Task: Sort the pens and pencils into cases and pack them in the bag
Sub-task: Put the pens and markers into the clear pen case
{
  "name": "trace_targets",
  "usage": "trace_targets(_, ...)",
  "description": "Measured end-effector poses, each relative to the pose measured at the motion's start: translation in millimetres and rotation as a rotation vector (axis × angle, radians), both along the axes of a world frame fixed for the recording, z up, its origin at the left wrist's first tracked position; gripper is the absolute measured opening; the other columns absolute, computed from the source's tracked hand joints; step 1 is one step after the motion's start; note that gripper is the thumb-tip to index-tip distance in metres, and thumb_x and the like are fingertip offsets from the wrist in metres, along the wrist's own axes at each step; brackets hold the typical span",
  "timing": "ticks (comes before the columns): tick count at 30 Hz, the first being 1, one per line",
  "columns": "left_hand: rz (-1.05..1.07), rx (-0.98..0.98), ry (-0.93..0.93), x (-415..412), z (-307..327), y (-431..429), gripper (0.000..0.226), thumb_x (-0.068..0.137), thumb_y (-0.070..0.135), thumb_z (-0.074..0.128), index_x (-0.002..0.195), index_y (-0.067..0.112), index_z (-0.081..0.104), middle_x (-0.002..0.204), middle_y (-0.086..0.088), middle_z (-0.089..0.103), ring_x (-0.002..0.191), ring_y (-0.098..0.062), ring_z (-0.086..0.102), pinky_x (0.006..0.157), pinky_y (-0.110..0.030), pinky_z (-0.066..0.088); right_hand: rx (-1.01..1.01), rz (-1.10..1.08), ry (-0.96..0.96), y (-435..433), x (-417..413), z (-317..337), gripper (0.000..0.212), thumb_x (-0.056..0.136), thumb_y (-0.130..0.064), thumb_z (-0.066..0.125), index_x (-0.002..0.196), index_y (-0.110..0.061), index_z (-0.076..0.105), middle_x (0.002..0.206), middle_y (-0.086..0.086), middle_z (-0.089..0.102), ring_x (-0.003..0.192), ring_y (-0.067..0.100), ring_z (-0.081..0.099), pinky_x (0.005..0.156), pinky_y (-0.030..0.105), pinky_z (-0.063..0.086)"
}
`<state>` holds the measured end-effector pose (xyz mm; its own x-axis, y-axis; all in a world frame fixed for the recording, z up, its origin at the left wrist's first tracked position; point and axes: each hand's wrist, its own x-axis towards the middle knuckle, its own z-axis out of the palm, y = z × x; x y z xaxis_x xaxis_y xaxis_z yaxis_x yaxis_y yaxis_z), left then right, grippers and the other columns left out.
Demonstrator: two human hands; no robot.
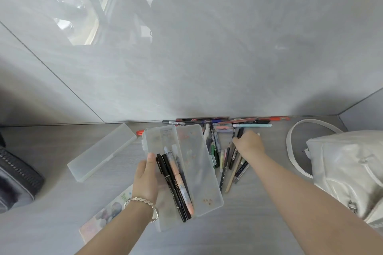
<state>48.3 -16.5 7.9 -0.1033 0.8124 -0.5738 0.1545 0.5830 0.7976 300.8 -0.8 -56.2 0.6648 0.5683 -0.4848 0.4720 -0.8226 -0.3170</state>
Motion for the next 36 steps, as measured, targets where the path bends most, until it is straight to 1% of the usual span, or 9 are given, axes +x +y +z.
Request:
trace_targets(4,-0.003,-0.013,0.009,-3,-6,0,0.033,0.096,0.043,0.035,0.101,0.015,0.052,0.108,-0.014,0.058,0.104,-0.028,0.052,0.092,-0.037,0.037,-0.003,-0.009,0.011,5,-6,3,0.045,0.093,-0.044,0.04,0.069,-0.008,0.05,0.076,0.01,0.058,0.081,0.026,0.06,0.066,0.026,0.04)
trace_targets(8,0.004,-0.015,0.009,-5,-7,1,0.028,0.097,0.041,0.035,0.101,0.019,0.051,0.101,-0.003,0.058,0.104,-0.024,0.047,0.092,-0.033,0.033,-0.085,0.039,0.047,7,-11,2,0.032,0.092,-0.029,0.047,0.067,-0.007,0.047,0.077,0.011,0.063,0.107,0.031,0.057,0.068,0.029,0.041)
trace_targets(12,0.002,-0.021,0.012,-5,-10,1,0.028,0.096,0.043,0.035,0.099,0.02,0.051,0.094,0.001,0.057,0.102,-0.024,0.048,0.093,-0.034,0.034,-0.062,0.071,0.055,9,-10,0,0.038,0.09,-0.019,0.046,0.055,-0.01,0.038,0.056,0.004,0.045,0.07,0.027,0.054,0.057,0.027,0.035)
trace_targets(17,0.009,-0.052,0.015,-8,-12,1,0.03,0.094,0.046,0.037,0.09,0.021,0.054,0.113,-0.015,0.061,0.112,-0.032,0.053,0.105,-0.047,0.036,0.23,0.11,-0.022,2,-3,28,0.025,0.094,-0.022,0.042,0.075,-0.006,0.048,0.074,0.008,0.053,0.077,0.032,0.054,0.066,0.034,0.042)
trace_targets(20,0.017,-0.087,0.009,-6,-12,0,0.03,0.094,0.047,0.038,0.079,0.024,0.051,0.106,-0.017,0.062,0.109,-0.034,0.055,0.103,-0.046,0.038,0.446,0.193,0.112,-5,-12,63,0.026,0.092,-0.02,0.046,0.067,-0.018,0.038,0.063,-0.002,0.042,0.06,0.02,0.045,0.046,0.025,0.03)
trace_targets(23,0.007,-0.109,-0.019,0,-7,-2,0.028,0.095,0.046,0.036,0.076,0.029,0.048,0.091,-0.001,0.057,0.105,-0.028,0.051,0.097,-0.037,0.037,0.458,0.381,0.343,-17,-48,100,0.017,0.09,-0.023,0.054,0.075,-0.019,0.047,0.065,-0.006,0.05,0.054,0.006,0.046,0.044,0.011,0.036)
trace_targets(27,-0.013,-0.122,-0.115,8,-7,-6,0.035,0.088,0.057,0.042,0.092,0.026,0.059,0.107,-0.003,0.063,0.11,-0.028,0.056,0.104,-0.042,0.038,0.355,0.6,0.589,-40,-97,113,0.015,0.086,-0.027,0.059,0.08,-0.016,0.051,0.072,0.001,0.057,0.057,0.011,0.05,0.056,0.023,0.044)
trace_targets(30,0.002,-0.139,-0.19,11,-10,-7,0.051,0.086,0.057,0.046,0.112,0.015,0.06,0.116,-0.016,0.064,0.11,-0.033,0.06,0.102,-0.052,0.041,0.353,0.624,0.546,-50,-123,103,0.022,0.084,-0.029,0.062,0.082,-0.008,0.053,0.068,0.003,0.055,0.052,0.013,0.049,0.053,0.029,0.044)
trace_targets(36,-0.007,-0.147,-0.234,16,-10,-10,0.071,0.066,0.07,0.049,0.112,0.017,0.057,0.117,-0.017,0.063,0.104,-0.034,0.062,0.097,-0.053,0.045,0.459,0.523,0.466,-54,-127,100,0.027,0.082,-0.033,0.065,0.092,-0.01,0.054,0.064,0.002,0.058,0.044,0.007,0.052,0.045,0.018,0.044)
